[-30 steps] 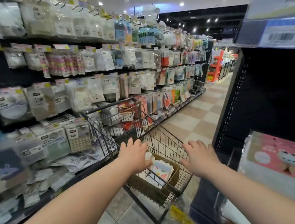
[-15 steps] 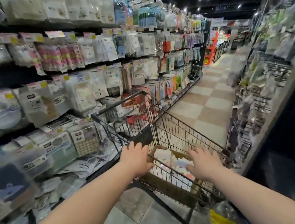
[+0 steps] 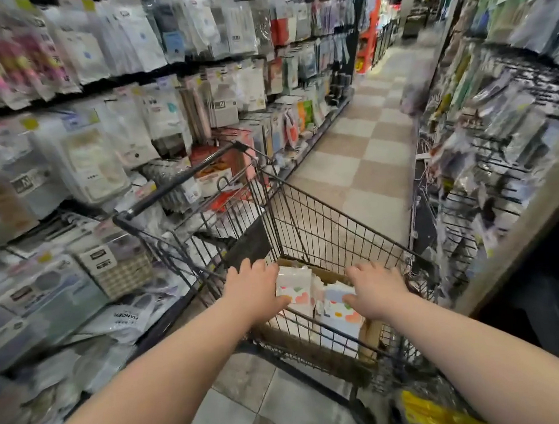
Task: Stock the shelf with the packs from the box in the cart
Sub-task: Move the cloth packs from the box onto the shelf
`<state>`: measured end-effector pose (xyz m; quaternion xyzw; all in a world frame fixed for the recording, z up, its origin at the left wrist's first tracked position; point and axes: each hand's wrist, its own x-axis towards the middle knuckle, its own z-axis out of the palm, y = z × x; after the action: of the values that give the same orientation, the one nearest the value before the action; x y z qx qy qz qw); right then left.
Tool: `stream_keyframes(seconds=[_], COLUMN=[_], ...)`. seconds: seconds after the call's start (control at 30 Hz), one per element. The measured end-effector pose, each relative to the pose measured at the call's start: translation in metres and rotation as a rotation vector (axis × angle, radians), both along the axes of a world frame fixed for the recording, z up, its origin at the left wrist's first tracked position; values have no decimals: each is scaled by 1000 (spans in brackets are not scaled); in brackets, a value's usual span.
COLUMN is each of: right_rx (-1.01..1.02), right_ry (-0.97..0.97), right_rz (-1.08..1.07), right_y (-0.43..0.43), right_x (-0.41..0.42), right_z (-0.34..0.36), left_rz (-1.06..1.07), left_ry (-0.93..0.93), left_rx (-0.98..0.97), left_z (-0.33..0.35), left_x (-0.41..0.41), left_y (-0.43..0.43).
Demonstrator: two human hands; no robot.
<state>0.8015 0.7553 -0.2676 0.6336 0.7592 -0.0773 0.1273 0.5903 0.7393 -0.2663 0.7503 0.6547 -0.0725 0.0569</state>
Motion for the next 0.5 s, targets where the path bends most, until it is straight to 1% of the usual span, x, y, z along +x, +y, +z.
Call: stream_keyframes(seconds=[0.17,0.27,0.5], right_rx=[-47,-112,-255], right_ry=[25,63,59], right_rz=[-8,-46,-147], right_y=[77,115,170], right_x=[4,20,49], right_z=[-28,-46,-101], left_rz=[17,27,-43], left_ry=[16,18,15], left_rx=[-80,-154,-301], left_z=[-21,-41,-94], left_x=[4,12,37], left_y=[83,127,187])
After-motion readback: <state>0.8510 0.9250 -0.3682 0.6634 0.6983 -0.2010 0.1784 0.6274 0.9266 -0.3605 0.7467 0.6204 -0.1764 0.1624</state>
